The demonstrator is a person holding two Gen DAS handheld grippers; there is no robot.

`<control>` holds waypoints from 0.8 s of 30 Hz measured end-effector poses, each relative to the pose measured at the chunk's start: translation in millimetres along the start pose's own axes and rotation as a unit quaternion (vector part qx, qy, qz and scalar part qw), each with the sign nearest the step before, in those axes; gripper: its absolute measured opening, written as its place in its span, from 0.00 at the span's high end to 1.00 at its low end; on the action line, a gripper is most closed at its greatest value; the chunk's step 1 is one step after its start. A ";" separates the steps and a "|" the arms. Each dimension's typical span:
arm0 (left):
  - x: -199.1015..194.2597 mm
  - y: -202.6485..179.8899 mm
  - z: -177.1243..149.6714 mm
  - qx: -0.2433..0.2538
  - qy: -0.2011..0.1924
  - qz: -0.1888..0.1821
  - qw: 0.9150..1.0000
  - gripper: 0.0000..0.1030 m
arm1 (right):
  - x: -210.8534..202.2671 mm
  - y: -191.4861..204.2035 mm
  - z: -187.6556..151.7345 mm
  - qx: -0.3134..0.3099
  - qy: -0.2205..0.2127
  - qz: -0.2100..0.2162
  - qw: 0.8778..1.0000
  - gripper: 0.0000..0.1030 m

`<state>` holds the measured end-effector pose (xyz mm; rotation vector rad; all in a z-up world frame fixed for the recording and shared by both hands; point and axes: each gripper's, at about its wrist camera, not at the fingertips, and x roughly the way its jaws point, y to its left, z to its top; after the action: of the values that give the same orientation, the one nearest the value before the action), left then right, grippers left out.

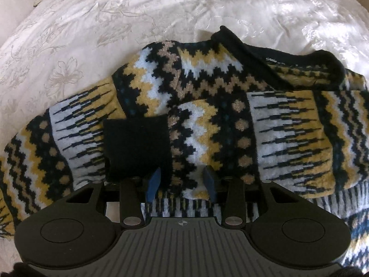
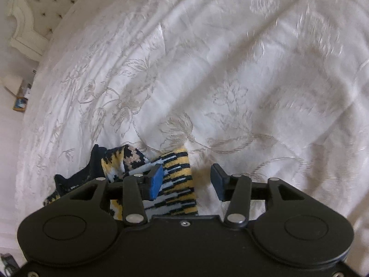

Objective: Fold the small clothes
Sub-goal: 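Open the right gripper to release the sleeve and withdraw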

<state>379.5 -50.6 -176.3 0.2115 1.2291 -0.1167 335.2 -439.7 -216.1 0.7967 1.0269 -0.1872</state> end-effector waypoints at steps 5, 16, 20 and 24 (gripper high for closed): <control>0.2 0.3 3.1 -0.003 -0.006 0.006 1.000 0.59 | 13.7 -11.2 -0.6 0.028 0.008 0.045 0.999 0.50; -0.5 -3.6 4.7 -0.006 -0.008 0.010 1.000 0.59 | -60.5 81.7 -52.1 -0.238 -0.151 -0.099 0.954 0.85; -0.8 -4.6 4.7 -0.001 -0.009 0.011 1.000 0.59 | -20.2 68.4 -50.0 -0.249 -0.111 -0.130 0.953 0.74; -1.8 -1.7 3.7 0.001 -0.011 0.003 1.000 0.59 | -48.3 53.9 -38.9 -0.181 -0.145 -0.104 0.967 0.61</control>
<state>382.0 -53.1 -173.6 0.2148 1.2066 -0.1155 309.2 -385.8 -159.8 0.3167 0.8313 -0.2771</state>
